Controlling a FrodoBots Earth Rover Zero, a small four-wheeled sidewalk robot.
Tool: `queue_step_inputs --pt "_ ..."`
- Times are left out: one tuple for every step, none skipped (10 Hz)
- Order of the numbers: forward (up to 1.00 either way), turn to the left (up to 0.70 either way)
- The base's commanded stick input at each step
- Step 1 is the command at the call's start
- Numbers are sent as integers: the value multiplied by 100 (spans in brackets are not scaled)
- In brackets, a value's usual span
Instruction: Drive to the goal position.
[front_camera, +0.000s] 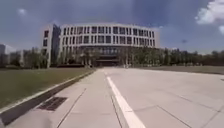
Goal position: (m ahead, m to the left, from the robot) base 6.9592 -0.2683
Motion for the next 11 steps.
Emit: queue_step_inputs --pt "50 0" --pt "50 0" --pt "50 0" --pt "50 0" --pt "50 0" --pt "50 0" --pt "50 0" --pt "50 0" --pt "50 0" --pt "50 0" --pt "50 0"
